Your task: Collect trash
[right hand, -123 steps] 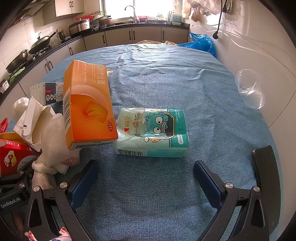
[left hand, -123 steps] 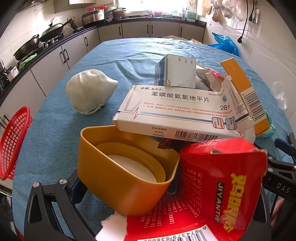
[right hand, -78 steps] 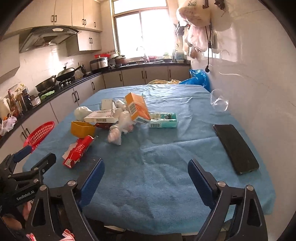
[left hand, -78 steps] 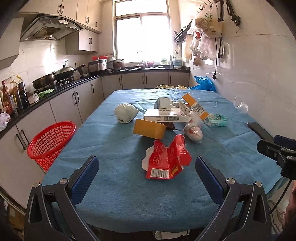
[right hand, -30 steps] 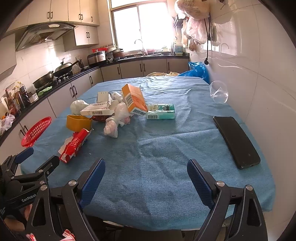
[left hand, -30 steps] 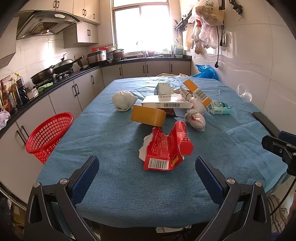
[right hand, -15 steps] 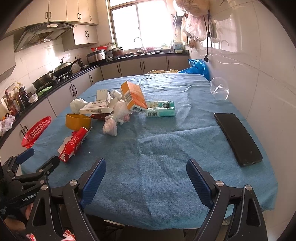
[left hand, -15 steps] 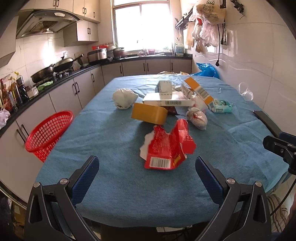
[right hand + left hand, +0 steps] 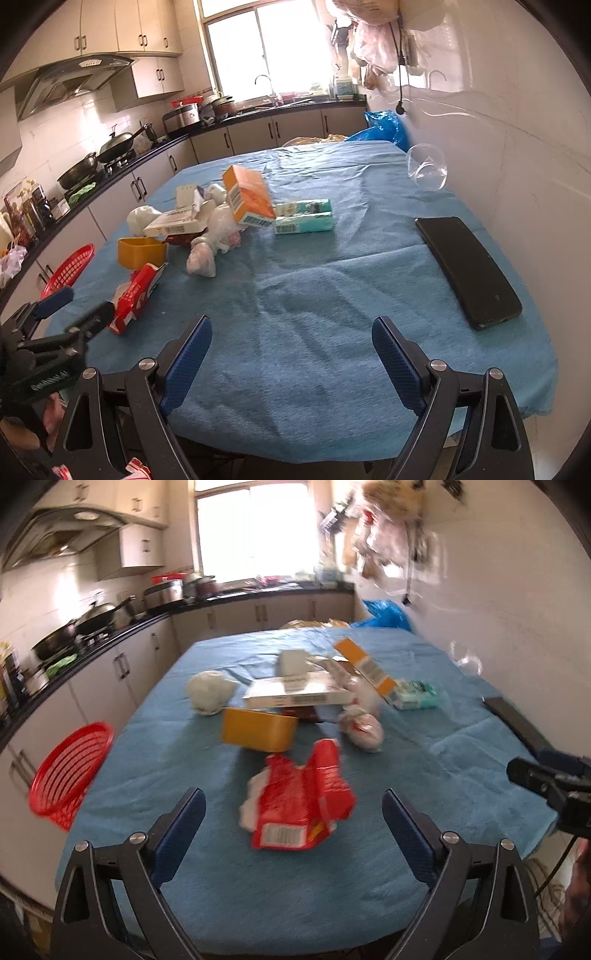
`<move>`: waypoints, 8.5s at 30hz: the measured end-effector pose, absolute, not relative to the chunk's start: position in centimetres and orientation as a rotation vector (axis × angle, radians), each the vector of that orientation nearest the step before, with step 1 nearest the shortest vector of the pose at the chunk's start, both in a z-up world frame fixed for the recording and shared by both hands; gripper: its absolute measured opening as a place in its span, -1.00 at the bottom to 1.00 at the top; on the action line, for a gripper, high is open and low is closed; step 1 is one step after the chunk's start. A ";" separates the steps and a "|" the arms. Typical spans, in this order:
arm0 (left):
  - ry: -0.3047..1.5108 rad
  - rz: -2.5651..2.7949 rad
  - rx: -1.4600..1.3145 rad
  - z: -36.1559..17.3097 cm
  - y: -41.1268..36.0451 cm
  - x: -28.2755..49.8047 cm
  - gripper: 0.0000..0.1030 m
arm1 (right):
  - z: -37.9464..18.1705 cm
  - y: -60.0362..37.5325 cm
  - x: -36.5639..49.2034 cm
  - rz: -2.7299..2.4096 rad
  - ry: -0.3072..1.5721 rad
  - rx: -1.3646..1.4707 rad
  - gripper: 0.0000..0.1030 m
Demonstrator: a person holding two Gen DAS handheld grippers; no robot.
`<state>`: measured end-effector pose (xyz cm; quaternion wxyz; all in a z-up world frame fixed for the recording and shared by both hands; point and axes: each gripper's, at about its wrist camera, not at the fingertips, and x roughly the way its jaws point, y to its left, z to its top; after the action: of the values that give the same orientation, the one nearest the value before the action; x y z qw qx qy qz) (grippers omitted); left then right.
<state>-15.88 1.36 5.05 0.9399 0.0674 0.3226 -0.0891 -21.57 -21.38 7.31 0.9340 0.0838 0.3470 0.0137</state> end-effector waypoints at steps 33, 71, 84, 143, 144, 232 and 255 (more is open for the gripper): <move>0.805 -0.187 0.169 1.5 -0.2 -9.1 -0.75 | 6.8 -44.8 7.2 -0.186 0.966 0.323 0.49; 0.678 -0.090 0.030 4.9 7.3 -12.9 -0.76 | 10.8 -14.0 -15.4 0.348 0.679 0.107 -0.13; 0.661 -0.047 0.032 5.4 8.5 -12.6 -0.76 | 10.6 -12.8 -14.9 0.373 0.704 0.086 -0.12; 0.644 0.317 -0.288 5.2 34.6 -8.6 -0.64 | 10.2 18.9 2.1 0.712 0.877 -0.027 0.07; 0.641 0.320 -0.293 5.2 34.7 -8.6 -0.41 | 10.0 19.3 2.3 0.721 0.879 -0.025 0.11; 0.685 -0.105 -0.112 5.3 7.4 -7.0 -0.51 | 9.5 -16.1 -7.1 0.295 0.472 0.166 0.13; 0.630 -0.047 -0.056 4.1 6.9 -7.7 -0.51 | 9.0 -14.1 -8.2 0.282 0.441 0.052 0.15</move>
<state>-7.67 6.86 4.10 0.9501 -0.0278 0.3098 -0.0230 -8.15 -14.07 8.98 0.9656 0.0255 0.2180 0.1396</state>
